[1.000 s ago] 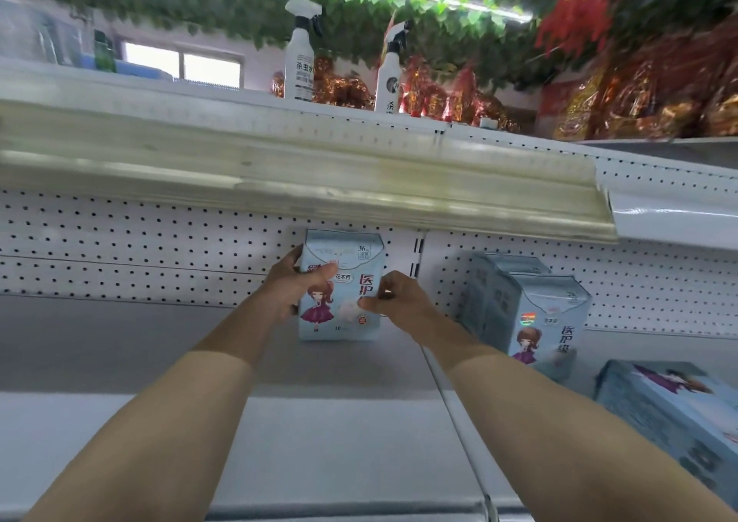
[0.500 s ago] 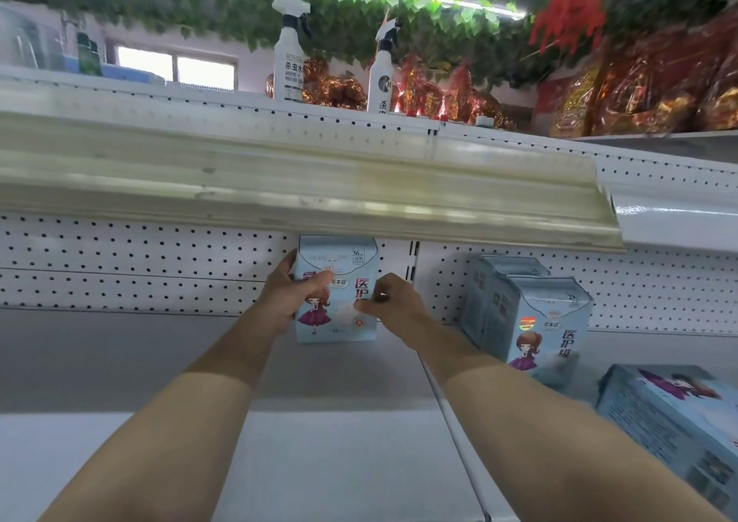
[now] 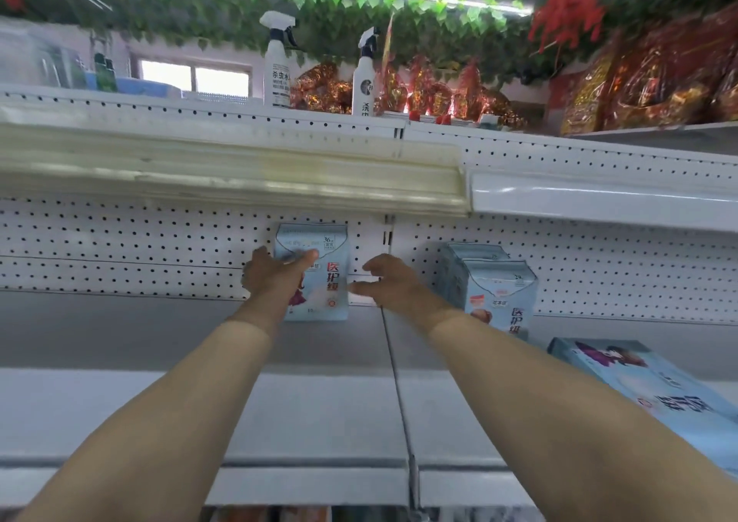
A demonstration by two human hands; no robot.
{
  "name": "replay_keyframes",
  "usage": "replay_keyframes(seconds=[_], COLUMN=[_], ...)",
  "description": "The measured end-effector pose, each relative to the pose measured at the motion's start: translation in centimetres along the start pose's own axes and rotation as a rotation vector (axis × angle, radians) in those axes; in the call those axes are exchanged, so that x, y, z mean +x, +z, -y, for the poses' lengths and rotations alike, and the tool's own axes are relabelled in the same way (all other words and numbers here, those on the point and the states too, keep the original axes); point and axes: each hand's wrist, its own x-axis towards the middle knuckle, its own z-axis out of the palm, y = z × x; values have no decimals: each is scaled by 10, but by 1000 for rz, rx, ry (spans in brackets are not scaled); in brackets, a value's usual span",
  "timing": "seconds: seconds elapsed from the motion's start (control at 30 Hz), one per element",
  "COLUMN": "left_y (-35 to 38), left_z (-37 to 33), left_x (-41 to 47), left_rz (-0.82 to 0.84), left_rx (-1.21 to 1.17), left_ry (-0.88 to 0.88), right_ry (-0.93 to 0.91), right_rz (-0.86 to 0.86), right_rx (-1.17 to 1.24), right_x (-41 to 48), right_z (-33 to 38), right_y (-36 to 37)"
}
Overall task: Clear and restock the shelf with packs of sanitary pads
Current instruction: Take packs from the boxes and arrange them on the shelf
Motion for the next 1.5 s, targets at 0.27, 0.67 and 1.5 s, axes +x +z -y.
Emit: replay_keyframes(seconds=[0.27,0.67,1.5], left_y=[57,190,170], left_z=[-46,-66,-95], left_x=[-123,-319,-363], left_rz=[-74,425,482], left_rx=[178,0,-318], left_ry=[59,-148,-200], right_ry=[-126,70,188], right_rz=[4,-104,89], right_rx=[-92,-291,252], right_x=[-81,-197,-278], right_z=[13,-69,-97], right_y=[-103,-278,-293])
